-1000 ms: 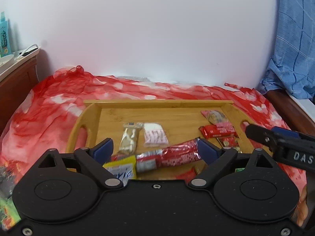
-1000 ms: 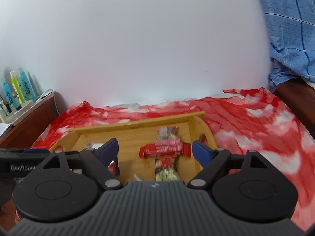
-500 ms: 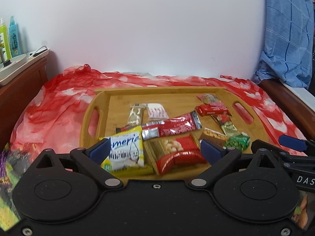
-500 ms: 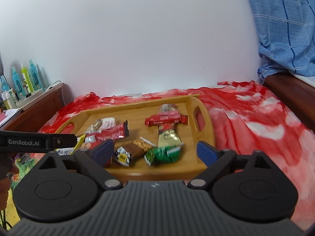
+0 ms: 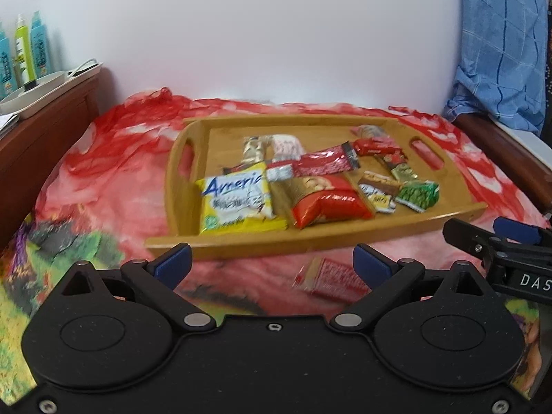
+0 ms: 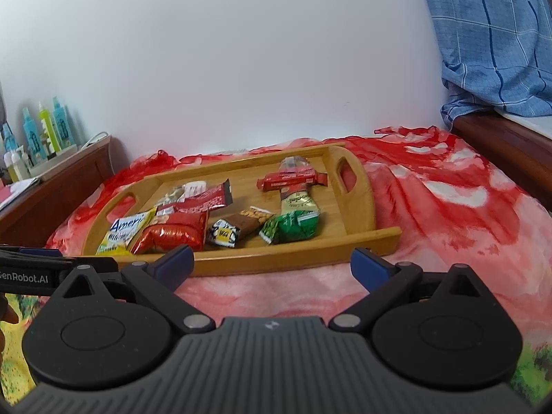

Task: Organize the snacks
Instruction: 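Move both tools back toward the red-printed biscuit packets on the blanket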

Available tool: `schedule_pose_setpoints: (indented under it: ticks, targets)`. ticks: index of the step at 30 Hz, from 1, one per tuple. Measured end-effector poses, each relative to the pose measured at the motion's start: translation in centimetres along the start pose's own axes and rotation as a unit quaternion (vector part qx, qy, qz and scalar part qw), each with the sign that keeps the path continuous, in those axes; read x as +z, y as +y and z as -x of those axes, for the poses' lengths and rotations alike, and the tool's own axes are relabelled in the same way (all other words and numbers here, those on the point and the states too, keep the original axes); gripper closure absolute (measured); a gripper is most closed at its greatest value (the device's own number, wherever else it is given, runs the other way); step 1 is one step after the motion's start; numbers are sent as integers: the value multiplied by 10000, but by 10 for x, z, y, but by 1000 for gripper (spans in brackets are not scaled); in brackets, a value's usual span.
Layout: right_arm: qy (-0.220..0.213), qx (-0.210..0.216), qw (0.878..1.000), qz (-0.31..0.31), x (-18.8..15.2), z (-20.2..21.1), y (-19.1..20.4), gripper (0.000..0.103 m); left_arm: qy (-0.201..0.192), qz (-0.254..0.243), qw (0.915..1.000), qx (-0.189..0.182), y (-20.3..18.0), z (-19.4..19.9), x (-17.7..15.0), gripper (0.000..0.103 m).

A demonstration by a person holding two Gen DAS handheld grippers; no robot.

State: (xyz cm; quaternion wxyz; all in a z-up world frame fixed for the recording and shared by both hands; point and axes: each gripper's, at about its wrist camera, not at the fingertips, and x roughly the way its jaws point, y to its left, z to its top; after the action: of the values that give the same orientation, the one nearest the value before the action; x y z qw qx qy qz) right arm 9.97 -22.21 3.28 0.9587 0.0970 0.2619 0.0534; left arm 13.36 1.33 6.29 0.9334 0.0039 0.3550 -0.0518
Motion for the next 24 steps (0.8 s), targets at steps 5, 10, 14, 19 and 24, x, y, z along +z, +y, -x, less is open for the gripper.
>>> schedule_pose_setpoints:
  ticks: [5, 10, 14, 19, 24]
  targets:
    - [-58, 2, 9996, 259, -9, 4, 10, 0, -7, 49, 9999, 144, 13, 7, -13, 3]
    - [-275, 109, 9975, 636, -19, 11, 26, 0, 83, 249, 9995, 198, 32, 12, -30, 2]
    - [-250, 164, 9949, 966, -28, 9, 40, 4, 118, 362, 9986, 375, 47, 13, -39, 2]
    - [-53, 327, 9926, 1166, -37, 3, 52, 8, 80, 553, 9969, 560, 66, 13, -45, 2]
    - [-10, 431, 9915, 1227, -37, -6, 63, 9, 146, 737, 9932, 889, 82, 6, -48, 2]
